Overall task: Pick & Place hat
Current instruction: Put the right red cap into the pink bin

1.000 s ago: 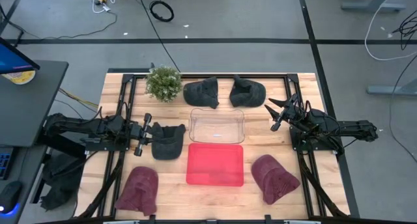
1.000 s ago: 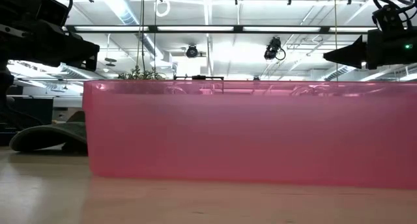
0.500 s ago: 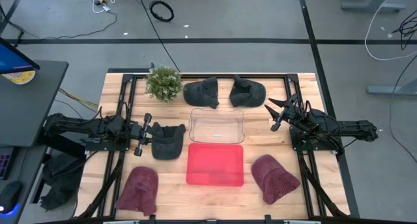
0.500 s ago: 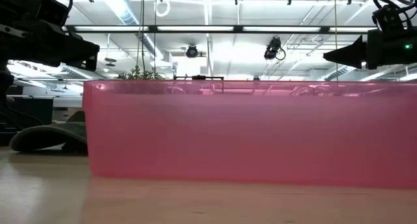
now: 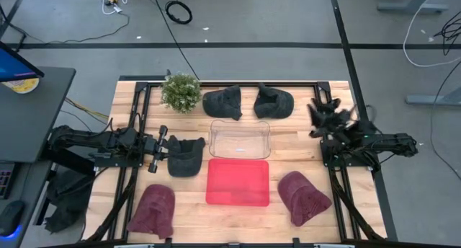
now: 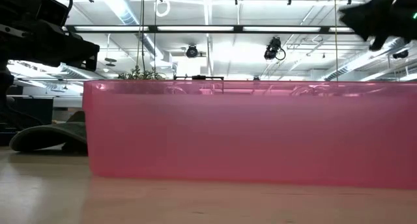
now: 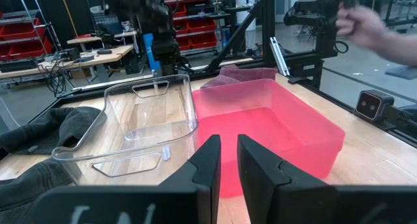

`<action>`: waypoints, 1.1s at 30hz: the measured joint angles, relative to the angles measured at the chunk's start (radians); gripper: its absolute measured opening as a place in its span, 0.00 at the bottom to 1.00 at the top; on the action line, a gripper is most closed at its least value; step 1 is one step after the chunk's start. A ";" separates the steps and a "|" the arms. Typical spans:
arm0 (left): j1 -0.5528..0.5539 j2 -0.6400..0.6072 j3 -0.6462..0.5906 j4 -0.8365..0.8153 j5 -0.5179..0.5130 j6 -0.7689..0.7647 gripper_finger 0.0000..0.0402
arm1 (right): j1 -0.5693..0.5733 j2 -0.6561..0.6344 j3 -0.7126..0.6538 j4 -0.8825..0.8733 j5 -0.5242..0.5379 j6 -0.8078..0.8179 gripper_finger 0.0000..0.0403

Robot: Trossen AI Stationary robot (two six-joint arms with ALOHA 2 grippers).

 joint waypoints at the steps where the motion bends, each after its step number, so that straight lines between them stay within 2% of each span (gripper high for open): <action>1: 0.000 0.000 0.000 0.000 0.000 0.000 0.14 | 0.000 0.000 0.000 0.083 -0.024 0.034 0.40; 5: 0.000 0.000 0.000 0.000 0.000 0.000 0.14 | 0.000 0.000 0.002 0.291 -0.082 0.168 0.40; 12: 0.000 0.000 0.000 0.000 0.000 0.000 0.14 | 0.000 0.000 0.001 0.356 -0.077 0.385 0.40; 14: 0.000 0.000 0.000 0.000 0.000 0.000 0.14 | 0.000 0.000 0.001 0.372 -0.129 0.429 0.40; 19: 0.000 0.000 0.000 0.000 0.000 0.000 0.14 | 0.000 0.000 0.001 0.398 -0.436 0.314 0.40; 21: 0.000 0.000 0.000 0.000 0.000 0.000 0.14 | 0.000 0.000 0.000 0.426 -0.525 0.302 0.40; 28: 0.000 0.000 0.000 0.000 0.000 0.000 0.14 | 0.017 0.000 0.000 0.558 -0.650 0.344 0.40; 33: 0.000 0.000 0.000 0.000 0.000 0.000 0.14 | 0.045 0.000 0.000 0.596 -0.666 0.338 0.40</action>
